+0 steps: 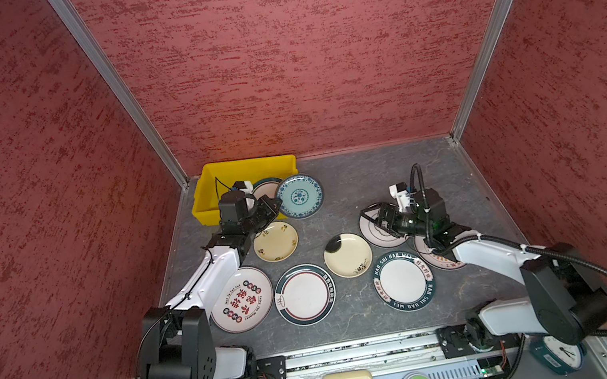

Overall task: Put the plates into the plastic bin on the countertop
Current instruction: 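Carry the floral plate into the yellow bin with left gripper while right withdraws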

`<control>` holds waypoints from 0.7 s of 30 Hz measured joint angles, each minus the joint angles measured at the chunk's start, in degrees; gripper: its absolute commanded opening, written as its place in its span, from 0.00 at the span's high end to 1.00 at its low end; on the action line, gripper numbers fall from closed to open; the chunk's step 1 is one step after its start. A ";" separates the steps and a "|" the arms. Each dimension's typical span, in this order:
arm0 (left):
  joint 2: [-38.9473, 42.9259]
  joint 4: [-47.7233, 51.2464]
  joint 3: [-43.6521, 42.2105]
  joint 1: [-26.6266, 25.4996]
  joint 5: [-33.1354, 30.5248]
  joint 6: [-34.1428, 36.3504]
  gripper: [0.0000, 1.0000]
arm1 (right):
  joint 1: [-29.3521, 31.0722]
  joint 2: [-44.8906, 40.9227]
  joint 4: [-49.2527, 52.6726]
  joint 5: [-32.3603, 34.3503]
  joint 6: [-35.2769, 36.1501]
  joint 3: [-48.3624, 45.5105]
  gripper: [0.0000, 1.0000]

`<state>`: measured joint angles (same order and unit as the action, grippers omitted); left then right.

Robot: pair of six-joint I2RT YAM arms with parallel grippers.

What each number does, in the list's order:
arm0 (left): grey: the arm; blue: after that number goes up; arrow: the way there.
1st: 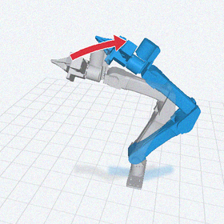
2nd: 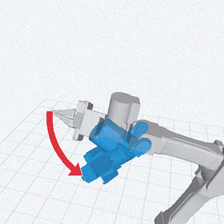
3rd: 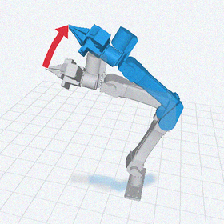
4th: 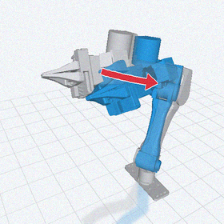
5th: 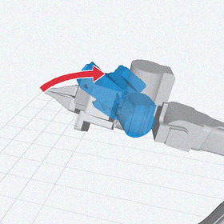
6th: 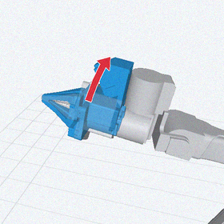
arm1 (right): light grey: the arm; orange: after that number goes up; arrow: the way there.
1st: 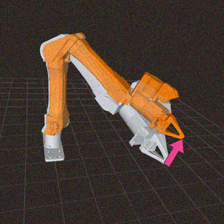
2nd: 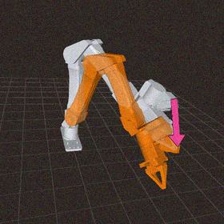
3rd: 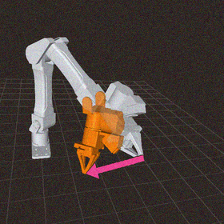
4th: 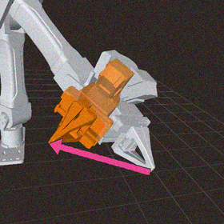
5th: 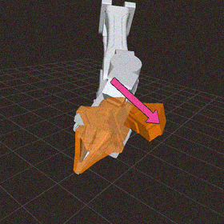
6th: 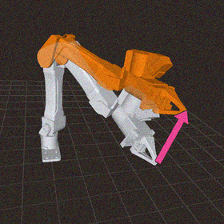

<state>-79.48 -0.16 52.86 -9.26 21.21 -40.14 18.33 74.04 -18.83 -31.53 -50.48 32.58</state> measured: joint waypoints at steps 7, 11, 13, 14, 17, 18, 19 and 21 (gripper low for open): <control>-0.24 8.94 11.37 1.01 -11.89 8.87 1.00 | 0.00 -10.01 7.04 5.42 2.49 -1.79 0.01; -3.39 10.95 17.46 3.15 -15.89 12.17 1.00 | 0.00 -18.23 11.26 6.27 2.58 -7.19 0.01; -6.21 11.54 19.98 4.37 -17.00 13.05 1.00 | 0.00 -22.62 14.21 6.49 3.19 -9.64 0.01; -7.87 11.85 21.05 4.94 -17.35 13.27 1.00 | 0.00 -25.11 16.22 6.78 3.67 -10.54 0.01; -12.72 12.37 22.88 6.36 -17.57 13.64 1.00 | 0.00 -31.28 20.65 7.89 4.87 -11.72 0.01; -14.12 12.55 23.15 6.69 -17.51 13.64 1.00 | 0.00 -32.85 21.44 8.09 5.11 -11.91 0.01; -15.72 12.96 23.41 7.02 -17.42 13.64 1.00 | 0.00 -34.47 21.84 8.22 5.22 -12.17 0.01; -18.40 13.49 24.09 7.34 -17.27 13.62 1.00 | 0.00 -37.29 21.57 8.11 5.35 -13.07 0.01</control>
<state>-97.89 13.32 76.95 -1.91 3.95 -26.52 18.33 36.75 2.74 -23.42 -45.12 19.51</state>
